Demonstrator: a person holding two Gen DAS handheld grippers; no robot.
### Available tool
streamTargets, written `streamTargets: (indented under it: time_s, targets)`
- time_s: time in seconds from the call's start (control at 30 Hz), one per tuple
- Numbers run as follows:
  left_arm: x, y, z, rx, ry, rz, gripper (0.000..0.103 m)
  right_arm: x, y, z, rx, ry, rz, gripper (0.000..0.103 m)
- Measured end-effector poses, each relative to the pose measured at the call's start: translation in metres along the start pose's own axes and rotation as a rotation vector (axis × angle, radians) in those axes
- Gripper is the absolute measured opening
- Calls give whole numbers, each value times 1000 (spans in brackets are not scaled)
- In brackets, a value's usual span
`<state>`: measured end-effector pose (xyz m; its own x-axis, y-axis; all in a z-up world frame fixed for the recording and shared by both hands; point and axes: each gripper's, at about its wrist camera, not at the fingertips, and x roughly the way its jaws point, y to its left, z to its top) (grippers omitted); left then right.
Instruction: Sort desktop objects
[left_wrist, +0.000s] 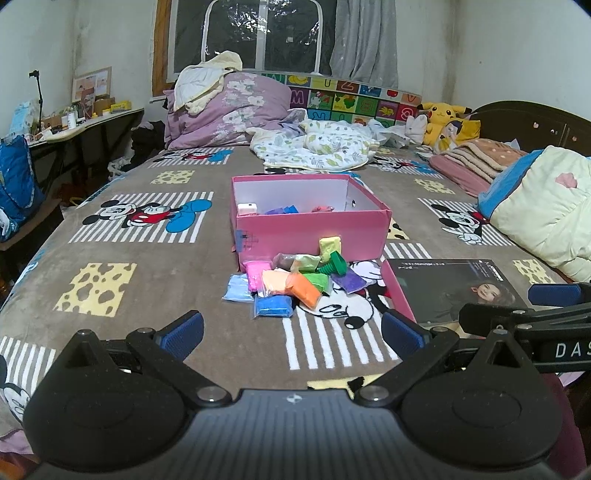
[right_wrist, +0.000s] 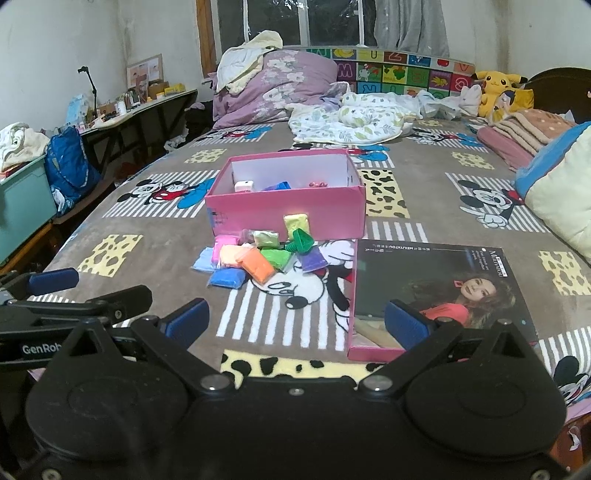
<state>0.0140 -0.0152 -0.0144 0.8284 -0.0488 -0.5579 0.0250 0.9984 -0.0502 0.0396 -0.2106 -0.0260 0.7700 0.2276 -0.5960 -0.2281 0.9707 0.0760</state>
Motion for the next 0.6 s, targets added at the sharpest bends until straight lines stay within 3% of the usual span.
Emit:
streamTargets:
  time_s: [0.6]
  targets:
    - [3, -2, 0, 3, 1, 1, 103, 2, -4, -2, 9, 2, 2, 103]
